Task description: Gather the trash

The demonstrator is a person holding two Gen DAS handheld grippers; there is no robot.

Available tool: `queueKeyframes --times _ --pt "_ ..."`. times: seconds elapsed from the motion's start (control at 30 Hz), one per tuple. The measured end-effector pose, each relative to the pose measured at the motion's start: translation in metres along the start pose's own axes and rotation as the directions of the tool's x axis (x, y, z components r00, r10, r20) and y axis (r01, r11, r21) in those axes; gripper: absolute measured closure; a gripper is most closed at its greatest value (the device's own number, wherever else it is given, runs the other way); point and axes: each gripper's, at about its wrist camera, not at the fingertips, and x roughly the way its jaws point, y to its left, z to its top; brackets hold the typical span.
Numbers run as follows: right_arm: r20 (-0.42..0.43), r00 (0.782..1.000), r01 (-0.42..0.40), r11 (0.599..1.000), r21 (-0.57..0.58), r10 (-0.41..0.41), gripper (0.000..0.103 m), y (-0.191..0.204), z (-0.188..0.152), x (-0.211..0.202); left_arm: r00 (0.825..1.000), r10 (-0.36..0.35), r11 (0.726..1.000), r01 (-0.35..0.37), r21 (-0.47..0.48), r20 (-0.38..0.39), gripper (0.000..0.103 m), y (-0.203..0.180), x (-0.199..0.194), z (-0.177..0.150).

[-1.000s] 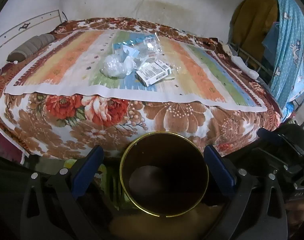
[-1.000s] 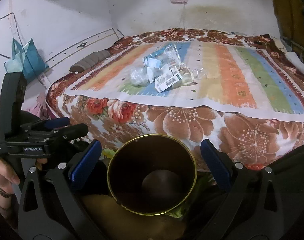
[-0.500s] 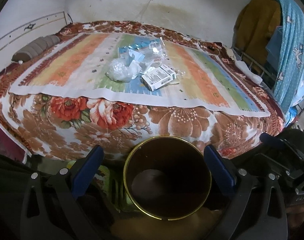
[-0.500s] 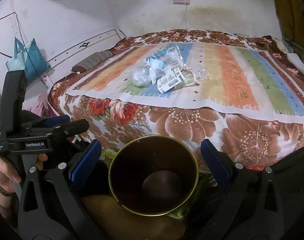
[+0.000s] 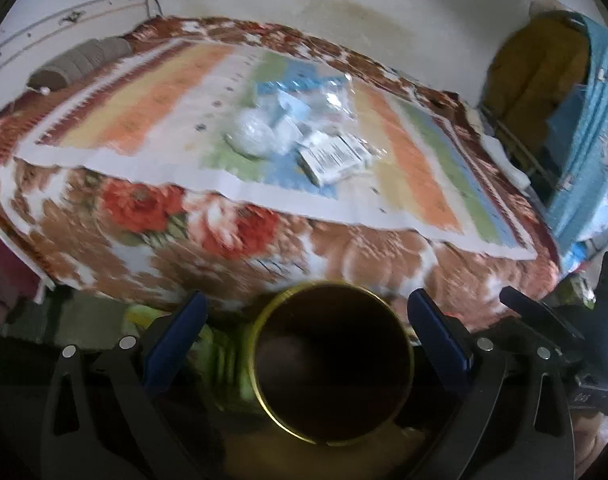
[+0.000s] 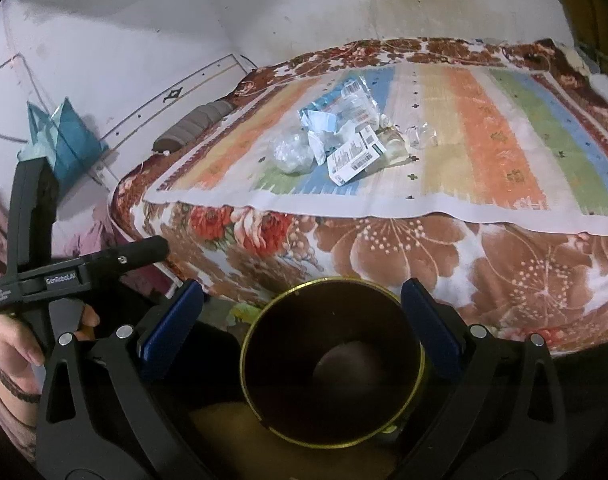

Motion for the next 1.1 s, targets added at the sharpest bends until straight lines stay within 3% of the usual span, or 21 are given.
queueKeyframes --times 0.13,0.4,0.87,1.1 --pt "-0.02 1.0 -0.009 0.999 0.046 0.01 0.009 -0.01 0.012 0.013 0.999 0.05 0.998 -0.05 0.046 0.004 0.005 -0.002 0.006 0.018" --pt "-0.025 0.998 0.061 0.997 0.049 -0.06 0.009 -0.024 0.036 0.027 0.989 0.148 0.981 -0.146 0.126 -0.002 0.005 -0.007 0.031 0.049" --pt "-0.033 0.997 0.075 0.996 0.039 -0.074 0.009 -0.027 0.065 0.044 0.992 0.124 0.979 -0.12 0.167 -0.015 0.006 -0.012 0.049 0.089" --pt "-0.045 0.996 0.075 0.997 0.021 -0.074 0.009 -0.026 0.084 0.061 0.992 0.117 0.987 -0.111 0.117 -0.043 0.006 0.003 0.064 0.113"
